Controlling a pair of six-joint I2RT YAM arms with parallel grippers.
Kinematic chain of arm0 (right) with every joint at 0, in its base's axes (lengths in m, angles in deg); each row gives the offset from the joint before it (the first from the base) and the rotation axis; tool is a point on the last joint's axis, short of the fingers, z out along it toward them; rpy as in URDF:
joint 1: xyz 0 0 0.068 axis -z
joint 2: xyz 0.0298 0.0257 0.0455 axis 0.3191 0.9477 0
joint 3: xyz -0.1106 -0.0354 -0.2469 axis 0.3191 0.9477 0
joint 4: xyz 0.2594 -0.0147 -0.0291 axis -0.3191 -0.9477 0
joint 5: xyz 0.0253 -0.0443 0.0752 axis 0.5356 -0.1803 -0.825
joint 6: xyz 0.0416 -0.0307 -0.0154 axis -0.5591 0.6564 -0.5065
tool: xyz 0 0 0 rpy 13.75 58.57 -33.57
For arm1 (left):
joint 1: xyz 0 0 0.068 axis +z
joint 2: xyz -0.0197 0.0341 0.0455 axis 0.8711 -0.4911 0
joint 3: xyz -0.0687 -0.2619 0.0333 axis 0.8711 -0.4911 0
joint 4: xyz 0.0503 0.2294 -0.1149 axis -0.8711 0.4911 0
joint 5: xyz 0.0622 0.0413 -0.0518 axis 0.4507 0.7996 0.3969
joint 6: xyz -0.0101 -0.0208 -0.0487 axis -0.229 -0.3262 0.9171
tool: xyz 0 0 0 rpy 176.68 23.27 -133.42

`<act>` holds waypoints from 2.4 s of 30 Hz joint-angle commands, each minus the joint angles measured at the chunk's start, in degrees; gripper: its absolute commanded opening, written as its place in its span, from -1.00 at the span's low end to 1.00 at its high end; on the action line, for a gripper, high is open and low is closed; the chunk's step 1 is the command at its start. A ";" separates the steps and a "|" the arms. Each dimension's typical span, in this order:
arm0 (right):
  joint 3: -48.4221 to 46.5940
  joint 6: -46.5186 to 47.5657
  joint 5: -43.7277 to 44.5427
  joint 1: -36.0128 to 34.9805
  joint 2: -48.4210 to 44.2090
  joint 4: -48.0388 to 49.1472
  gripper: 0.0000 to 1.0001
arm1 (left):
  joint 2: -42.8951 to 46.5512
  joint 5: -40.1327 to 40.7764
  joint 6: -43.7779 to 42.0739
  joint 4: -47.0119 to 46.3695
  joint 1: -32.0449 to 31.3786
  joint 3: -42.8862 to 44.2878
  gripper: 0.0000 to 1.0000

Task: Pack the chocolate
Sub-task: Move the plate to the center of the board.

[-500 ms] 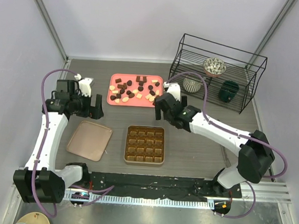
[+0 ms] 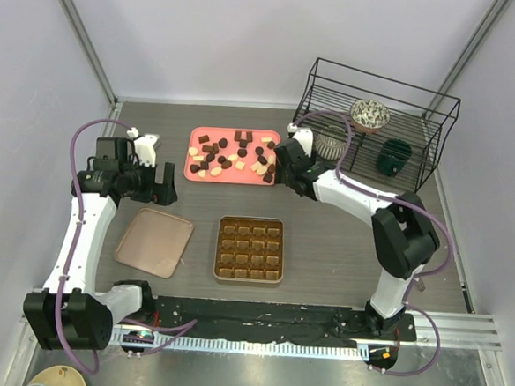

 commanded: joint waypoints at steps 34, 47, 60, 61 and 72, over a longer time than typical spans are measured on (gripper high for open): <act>-10.48 0.16 1.39 -0.12 19.31 7.70 -0.08 | 3.37 1.73 -4.17 1.00 0.93 0.42 0.99; -11.01 -0.36 0.60 -0.56 21.33 6.82 -0.30 | 4.07 1.91 -4.35 1.88 1.02 1.21 0.99; -1.79 -0.54 2.18 -2.32 16.34 7.00 -0.71 | 5.91 2.17 -5.05 3.11 1.02 0.95 1.00; 0.22 -0.63 2.35 -2.49 15.89 7.17 -0.72 | 5.92 2.17 -5.14 3.28 1.02 1.04 0.99; 14.99 -3.00 2.88 -3.90 6.66 8.58 -0.85 | 7.15 1.38 -5.84 4.96 1.02 1.56 0.99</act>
